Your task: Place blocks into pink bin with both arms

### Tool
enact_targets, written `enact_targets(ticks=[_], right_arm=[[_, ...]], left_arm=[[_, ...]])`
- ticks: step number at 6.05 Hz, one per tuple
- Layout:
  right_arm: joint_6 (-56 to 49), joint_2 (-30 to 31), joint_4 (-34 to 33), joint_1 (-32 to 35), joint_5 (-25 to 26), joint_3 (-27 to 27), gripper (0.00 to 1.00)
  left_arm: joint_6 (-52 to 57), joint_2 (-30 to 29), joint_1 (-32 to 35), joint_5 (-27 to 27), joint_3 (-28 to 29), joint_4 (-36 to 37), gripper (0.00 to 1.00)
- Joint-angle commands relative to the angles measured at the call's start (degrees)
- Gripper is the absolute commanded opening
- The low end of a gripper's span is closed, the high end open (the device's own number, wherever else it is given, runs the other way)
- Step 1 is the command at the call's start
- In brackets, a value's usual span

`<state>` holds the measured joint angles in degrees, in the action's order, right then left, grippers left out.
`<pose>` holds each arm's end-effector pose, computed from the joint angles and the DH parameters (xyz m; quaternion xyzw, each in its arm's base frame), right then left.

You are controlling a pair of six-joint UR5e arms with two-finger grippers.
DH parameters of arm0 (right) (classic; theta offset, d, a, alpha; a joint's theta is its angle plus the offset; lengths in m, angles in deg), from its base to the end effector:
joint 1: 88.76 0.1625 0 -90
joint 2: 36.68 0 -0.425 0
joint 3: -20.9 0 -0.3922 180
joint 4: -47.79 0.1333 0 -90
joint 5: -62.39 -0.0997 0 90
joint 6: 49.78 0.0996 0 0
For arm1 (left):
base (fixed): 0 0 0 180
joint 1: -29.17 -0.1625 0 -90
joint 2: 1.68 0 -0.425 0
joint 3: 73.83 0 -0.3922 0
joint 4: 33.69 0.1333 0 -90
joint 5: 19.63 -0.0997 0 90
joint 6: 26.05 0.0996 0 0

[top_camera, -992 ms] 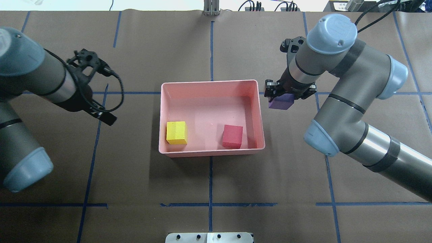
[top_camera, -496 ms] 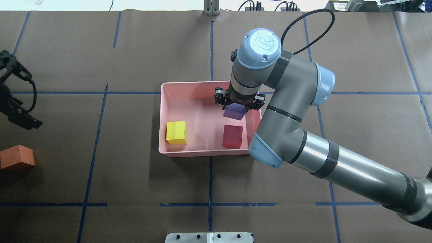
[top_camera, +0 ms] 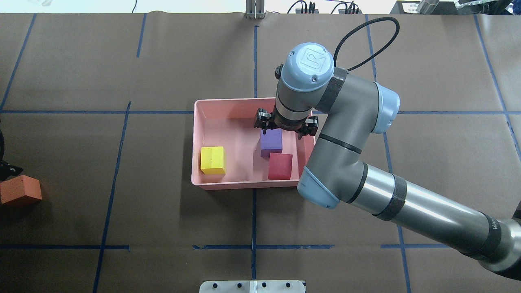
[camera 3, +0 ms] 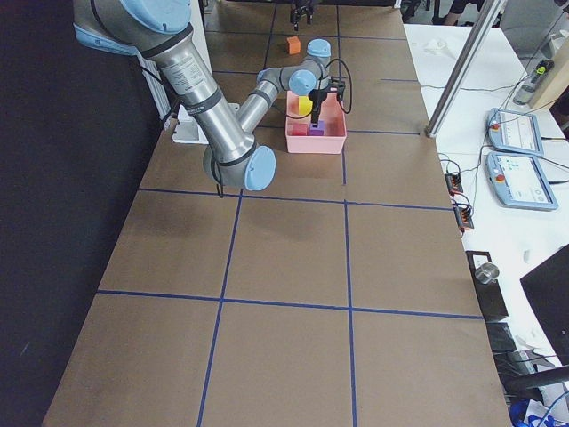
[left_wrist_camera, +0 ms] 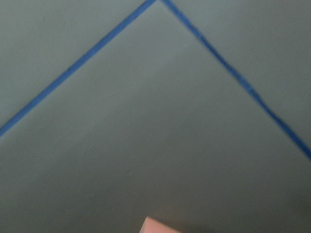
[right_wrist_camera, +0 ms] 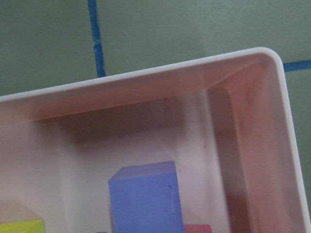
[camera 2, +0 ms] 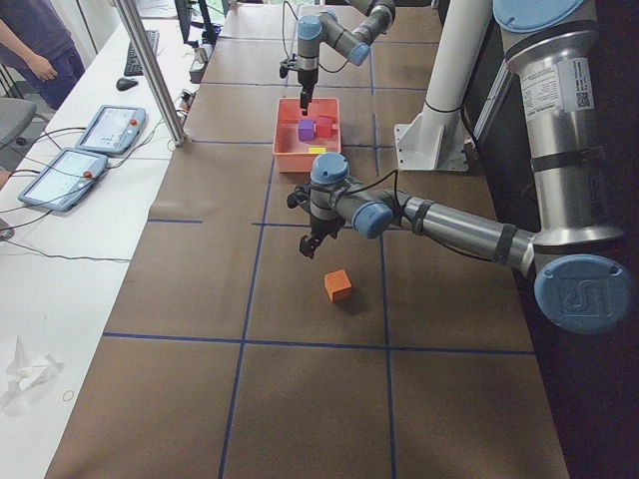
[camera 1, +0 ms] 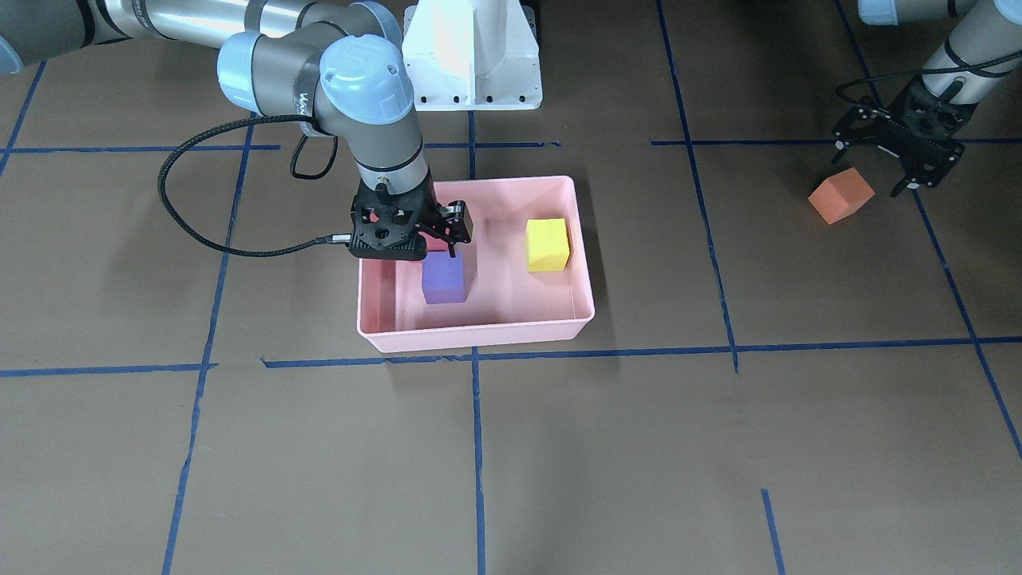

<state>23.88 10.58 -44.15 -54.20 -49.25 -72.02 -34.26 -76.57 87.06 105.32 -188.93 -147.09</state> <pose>-0.5205 -0.4758 0.1921 -0.0002 -0.4051 0.0753 0.9112 0.1500 -0.3824 0.5181 0.1581 0.3644 0.2736 0.8760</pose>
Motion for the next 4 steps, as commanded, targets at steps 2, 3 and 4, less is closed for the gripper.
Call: enact_targets(ticks=[2, 3, 4], right_arm=[[-0.4, 2.8, 0.0, 0.1, 0.0, -2.9, 1.00], [-0.7, 3.5, 0.0, 0.1, 0.1, -3.5, 1.00], [-0.9, 3.8, 0.0, 0.1, 0.1, -3.4, 1.00]], left_arm=[[-37.8, 4.7, -0.1, -0.1, 0.9, -4.3, 1.00], [-44.6, 4.7, -0.5, -0.2, 1.0, -4.3, 1.00], [-47.2, 4.8, -1.0, -0.2, 1.9, -4.3, 1.00]])
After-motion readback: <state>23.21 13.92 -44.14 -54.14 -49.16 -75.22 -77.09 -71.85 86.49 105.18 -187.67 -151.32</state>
